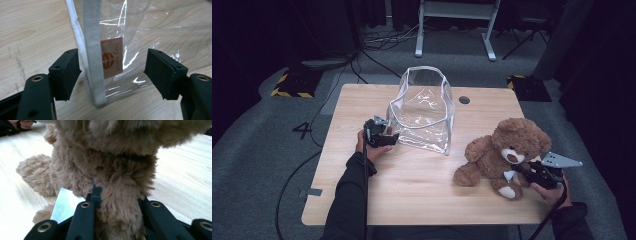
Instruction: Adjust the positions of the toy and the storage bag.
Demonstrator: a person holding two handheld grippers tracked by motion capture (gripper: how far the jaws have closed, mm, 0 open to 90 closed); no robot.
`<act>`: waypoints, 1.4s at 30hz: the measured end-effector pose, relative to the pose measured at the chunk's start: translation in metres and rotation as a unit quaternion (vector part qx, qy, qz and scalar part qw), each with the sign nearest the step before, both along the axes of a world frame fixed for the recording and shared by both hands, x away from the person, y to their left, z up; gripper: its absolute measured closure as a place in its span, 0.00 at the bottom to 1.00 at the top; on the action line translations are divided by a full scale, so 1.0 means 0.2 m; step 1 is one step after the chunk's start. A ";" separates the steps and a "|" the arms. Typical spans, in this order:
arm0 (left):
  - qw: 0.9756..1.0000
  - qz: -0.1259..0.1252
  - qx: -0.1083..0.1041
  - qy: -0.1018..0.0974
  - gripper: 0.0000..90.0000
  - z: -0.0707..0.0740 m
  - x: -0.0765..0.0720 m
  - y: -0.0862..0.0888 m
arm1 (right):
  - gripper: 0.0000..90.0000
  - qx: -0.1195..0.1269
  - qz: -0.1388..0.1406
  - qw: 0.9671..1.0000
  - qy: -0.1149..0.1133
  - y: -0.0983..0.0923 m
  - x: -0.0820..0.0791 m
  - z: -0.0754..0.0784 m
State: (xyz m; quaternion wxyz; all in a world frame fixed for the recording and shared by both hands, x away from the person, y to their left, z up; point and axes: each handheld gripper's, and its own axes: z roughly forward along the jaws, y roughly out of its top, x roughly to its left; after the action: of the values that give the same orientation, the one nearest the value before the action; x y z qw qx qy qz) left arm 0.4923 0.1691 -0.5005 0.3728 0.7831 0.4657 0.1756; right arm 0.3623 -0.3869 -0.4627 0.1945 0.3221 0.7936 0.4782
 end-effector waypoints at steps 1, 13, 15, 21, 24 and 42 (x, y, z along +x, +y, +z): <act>1.000 -0.003 -0.003 0.000 0.34 0.00 0.00 0.00 | 0.79 0.000 0.001 1.000 0.000 0.00 0.00 0.00; 0.999 -0.049 -0.016 0.005 0.92 0.04 -0.01 0.00 | 0.79 0.002 0.000 1.000 -0.002 -0.01 0.00 0.00; 0.997 -0.070 -0.012 0.005 0.95 0.05 -0.03 0.00 | 0.79 0.002 0.001 1.000 -0.002 -0.01 0.00 0.00; 0.992 -0.121 -0.018 0.003 0.96 0.04 -0.14 -0.01 | 0.79 0.004 0.002 1.000 -0.003 -0.01 0.00 -0.01; 0.990 -0.140 -0.028 0.006 0.96 0.05 -0.21 0.00 | 0.79 0.005 0.002 1.000 -0.003 -0.01 0.00 -0.01; 0.984 -0.177 0.013 0.000 0.81 0.05 -0.61 0.11 | 0.78 0.002 0.006 1.000 -0.004 -0.01 0.00 0.00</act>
State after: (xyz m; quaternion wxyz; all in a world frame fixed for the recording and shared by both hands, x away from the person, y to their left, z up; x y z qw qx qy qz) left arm 0.3697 0.1901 -0.4907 0.3874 0.8582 0.3172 0.1129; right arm 0.3615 -0.3887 -0.4625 0.1939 0.3157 0.7941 0.4818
